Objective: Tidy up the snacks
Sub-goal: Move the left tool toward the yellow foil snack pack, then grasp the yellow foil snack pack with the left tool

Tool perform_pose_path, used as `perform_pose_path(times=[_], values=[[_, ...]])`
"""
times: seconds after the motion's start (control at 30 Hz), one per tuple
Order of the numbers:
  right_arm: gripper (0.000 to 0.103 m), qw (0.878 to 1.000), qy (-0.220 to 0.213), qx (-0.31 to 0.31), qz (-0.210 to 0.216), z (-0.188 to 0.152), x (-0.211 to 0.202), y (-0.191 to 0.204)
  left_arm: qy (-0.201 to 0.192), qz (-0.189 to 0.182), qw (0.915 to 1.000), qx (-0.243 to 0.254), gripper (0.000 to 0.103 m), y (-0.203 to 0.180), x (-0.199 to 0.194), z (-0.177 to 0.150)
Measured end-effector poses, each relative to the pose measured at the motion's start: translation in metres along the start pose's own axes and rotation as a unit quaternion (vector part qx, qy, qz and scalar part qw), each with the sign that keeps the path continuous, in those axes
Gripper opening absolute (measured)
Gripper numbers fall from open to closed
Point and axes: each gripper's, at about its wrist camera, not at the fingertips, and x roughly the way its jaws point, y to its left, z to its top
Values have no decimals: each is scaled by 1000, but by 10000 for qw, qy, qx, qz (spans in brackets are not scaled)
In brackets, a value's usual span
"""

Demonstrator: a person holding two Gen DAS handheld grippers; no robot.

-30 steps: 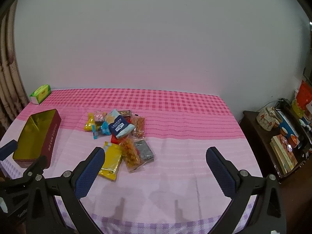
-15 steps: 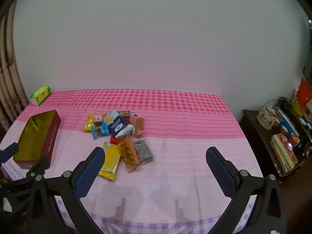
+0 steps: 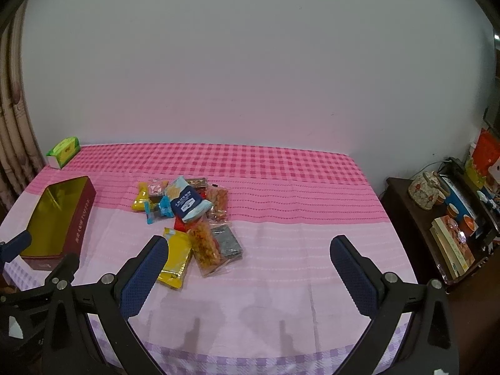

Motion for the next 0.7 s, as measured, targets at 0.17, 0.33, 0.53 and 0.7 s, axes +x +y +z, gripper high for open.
perform_pose_path(times=[0.17,0.33,0.53,0.7], values=[[103,10000,3,27,-29,0,2,-3,-20,-171,9999,5,85,0,11,-2],[103,9996,-194,31,-187,3,-3,-9,-102,-130,9999,16,85,1,24,1],[103,9990,-234,193,-335,4,0,-26,374,-493,9975,-350,85,2,57,0],[103,9990,-68,243,-373,1,13,-34,573,-708,9952,-353,85,-13,85,0]])
